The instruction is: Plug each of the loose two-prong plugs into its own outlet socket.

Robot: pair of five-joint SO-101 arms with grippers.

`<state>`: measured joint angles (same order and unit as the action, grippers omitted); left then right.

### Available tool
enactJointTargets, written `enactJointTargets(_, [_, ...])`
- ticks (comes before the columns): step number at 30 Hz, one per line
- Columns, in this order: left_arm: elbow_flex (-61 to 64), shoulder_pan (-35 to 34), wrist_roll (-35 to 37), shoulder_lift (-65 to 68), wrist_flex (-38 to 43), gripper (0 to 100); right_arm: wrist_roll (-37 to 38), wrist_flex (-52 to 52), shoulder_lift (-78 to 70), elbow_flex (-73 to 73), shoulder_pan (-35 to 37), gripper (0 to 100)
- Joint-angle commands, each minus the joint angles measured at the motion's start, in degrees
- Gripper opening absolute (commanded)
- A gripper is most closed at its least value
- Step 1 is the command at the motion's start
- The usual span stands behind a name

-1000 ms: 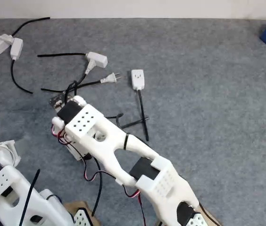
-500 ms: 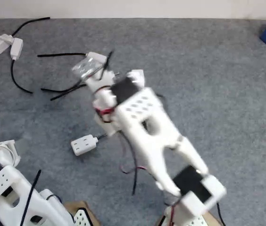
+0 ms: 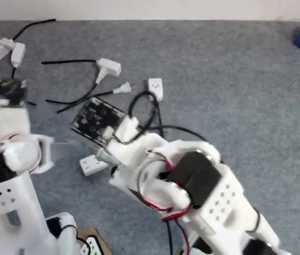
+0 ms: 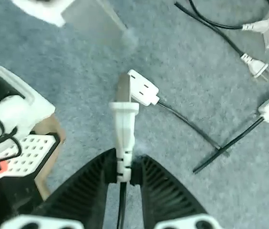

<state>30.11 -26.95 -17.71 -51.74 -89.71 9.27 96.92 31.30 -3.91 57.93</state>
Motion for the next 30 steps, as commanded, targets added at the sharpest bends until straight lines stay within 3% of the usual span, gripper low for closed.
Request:
enactJointTargets(1, [-22.02, 10.59, 6.15, 7.52, -10.02, 43, 0.97, -8.57, 6.2, 14.64, -1.36, 0.8])
enactJointTargets(7, [-36.7, 13.05, 6.77, 20.09, -11.52, 43, 2.2, -22.46, 11.56, 35.65, -3.12, 0.8])
enactJointTargets(14, [-34.42, 13.93, 6.51, 20.26, -11.6, 43, -2.55, -35.82, 11.65, 43.65, -10.77, 0.8])
enactJointTargets(18, [-31.16, 20.53, 6.77, 18.86, -11.6, 43, -10.37, -40.57, 12.35, 43.65, -15.6, 0.8])
enactJointTargets(23, [-28.7, 26.33, 8.97, 20.53, -11.52, 43, -13.36, -41.98, 12.35, 43.74, -15.43, 0.8])
enactJointTargets(30, [-24.92, 26.95, 9.14, 22.11, -7.91, 43, -14.86, -40.48, 17.19, 43.65, -9.71, 0.8])
